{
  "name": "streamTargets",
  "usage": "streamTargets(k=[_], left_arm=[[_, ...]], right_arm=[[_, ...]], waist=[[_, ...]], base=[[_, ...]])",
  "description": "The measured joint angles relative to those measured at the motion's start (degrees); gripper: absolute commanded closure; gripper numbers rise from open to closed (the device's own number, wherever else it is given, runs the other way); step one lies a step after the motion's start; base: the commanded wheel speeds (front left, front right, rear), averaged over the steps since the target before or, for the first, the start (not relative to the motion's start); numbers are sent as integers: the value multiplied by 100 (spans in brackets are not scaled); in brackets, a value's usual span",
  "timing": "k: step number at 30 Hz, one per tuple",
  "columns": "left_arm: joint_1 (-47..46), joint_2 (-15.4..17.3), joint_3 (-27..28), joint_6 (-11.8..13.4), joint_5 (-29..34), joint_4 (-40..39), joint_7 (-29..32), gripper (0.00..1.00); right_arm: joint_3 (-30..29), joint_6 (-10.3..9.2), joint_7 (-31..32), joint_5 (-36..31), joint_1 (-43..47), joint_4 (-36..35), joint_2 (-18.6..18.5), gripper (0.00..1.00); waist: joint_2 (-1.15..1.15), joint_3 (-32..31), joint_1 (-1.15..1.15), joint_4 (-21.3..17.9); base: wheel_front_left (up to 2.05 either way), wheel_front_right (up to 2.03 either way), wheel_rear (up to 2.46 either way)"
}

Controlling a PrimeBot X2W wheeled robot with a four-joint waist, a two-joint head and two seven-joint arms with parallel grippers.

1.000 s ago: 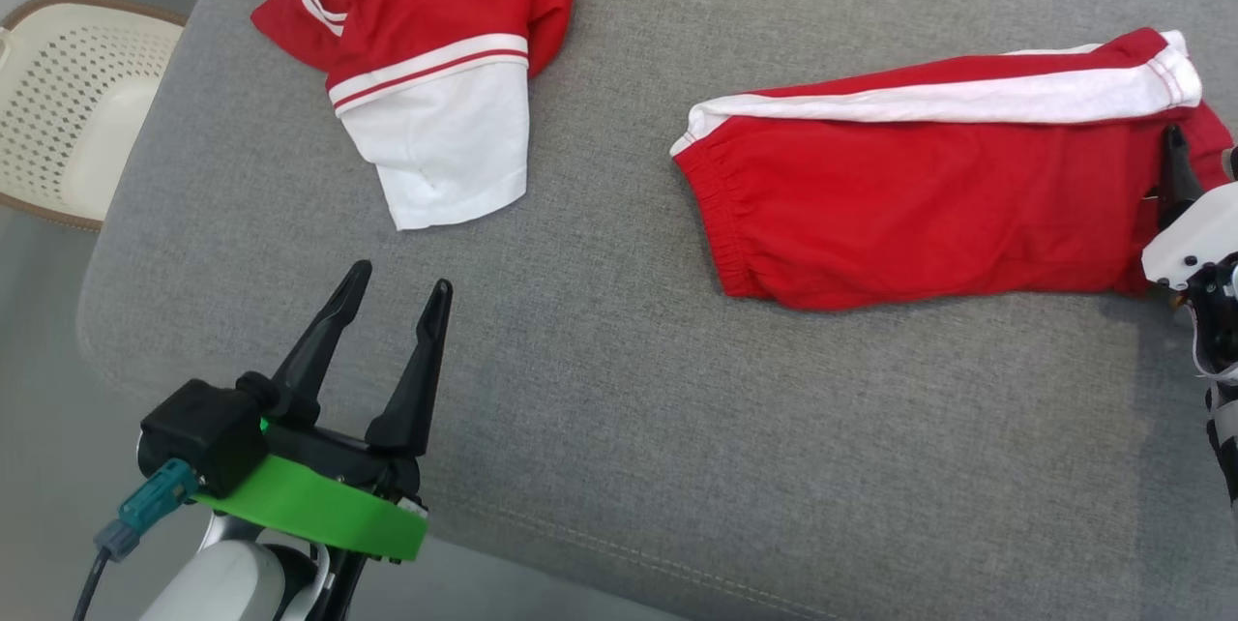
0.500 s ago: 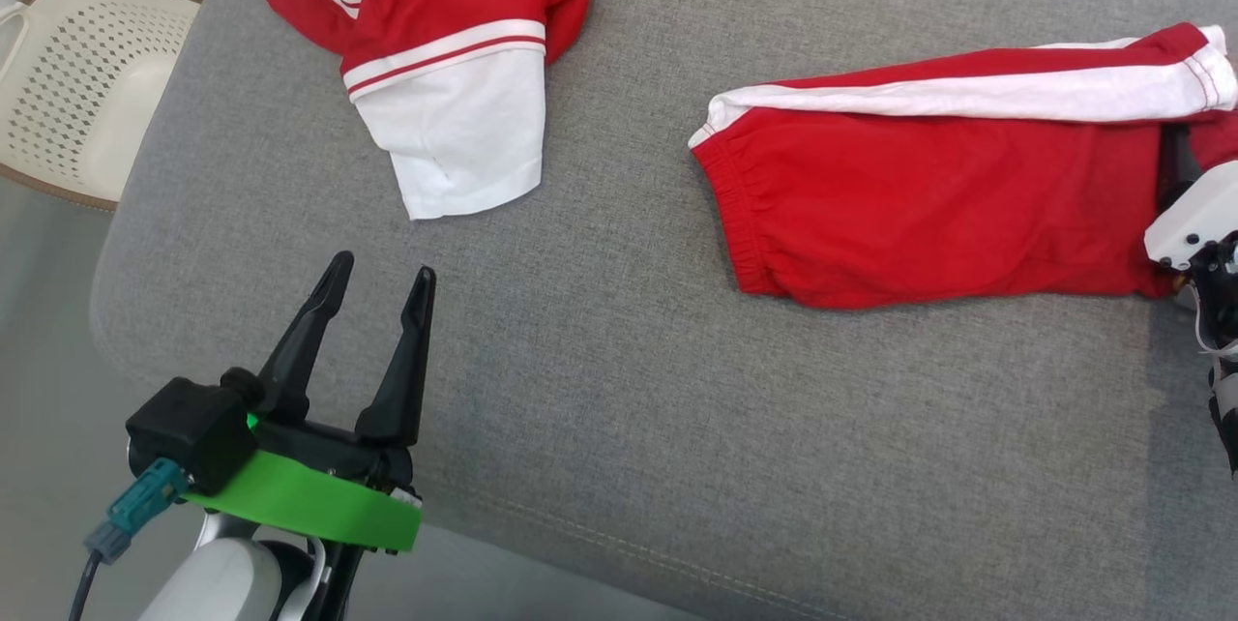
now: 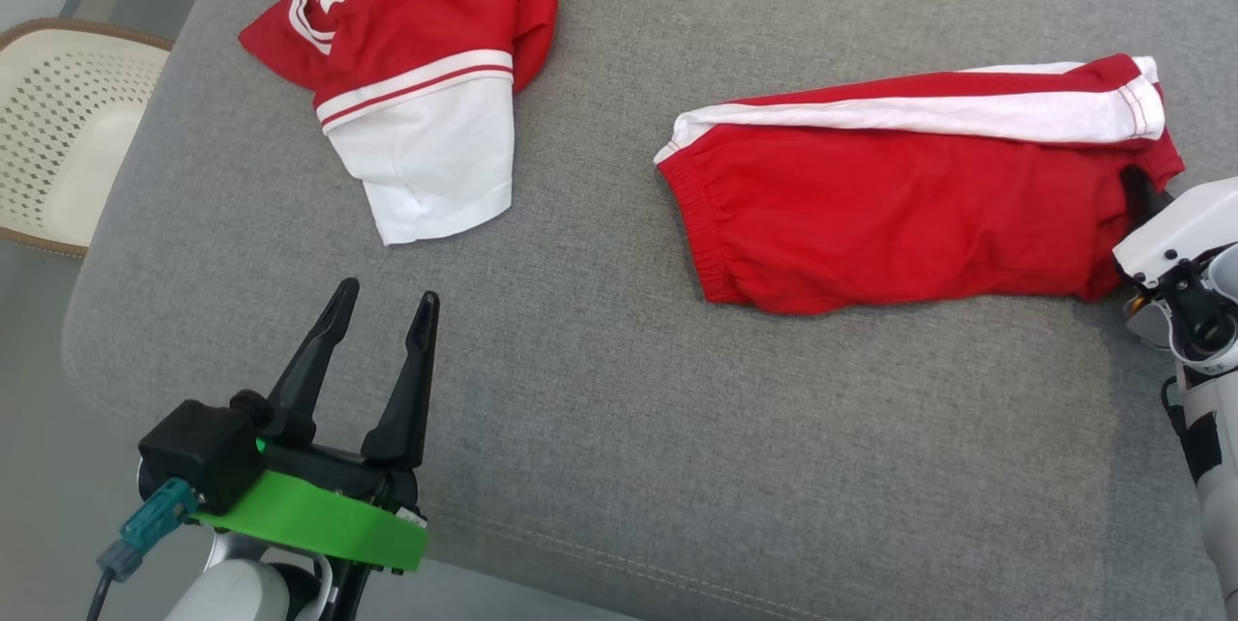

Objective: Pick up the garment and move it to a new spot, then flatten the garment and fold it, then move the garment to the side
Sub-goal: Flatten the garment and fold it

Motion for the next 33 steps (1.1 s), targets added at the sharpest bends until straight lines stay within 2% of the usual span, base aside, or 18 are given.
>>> streamTargets(k=[6, 10, 20, 26, 29, 33], left_arm=[[69, -15, 69, -8, 0, 82, 0, 0], [171, -15, 159, -26, -1, 107, 0, 0], [308, 31, 177, -54, 0, 92, 0, 0], [321, 33, 122, -103, 0, 48, 0, 0], [321, 29, 98, -110, 0, 48, 0, 0], [321, 20, 48, -158, 0, 49, 0, 0]], right_arm=[[-374, 147, 119, 603, 138, 10, 274, 100], [-454, 248, 175, 730, 400, 8, 297, 100], [-1121, 192, 275, 1344, 959, -23, 303, 100], [-1259, 201, 254, 1385, 1172, -202, 296, 100], [-1332, 253, 207, 1456, 1193, -397, 294, 100], [-1371, 492, 164, 1661, 1177, -903, 334, 100]], waist=[[0, -146, 0, -179], [0, -251, 0, -331], [0, -462, 0, -918], [0, -479, 0, -1138], [0, -460, 0, -1148], [0, -449, 0, -1107]], base=[[0, 0, 0], [0, 0, 0], [0, 0, 0], [0, 0, 0], [0, 0, 0], [0, 0, 0]])
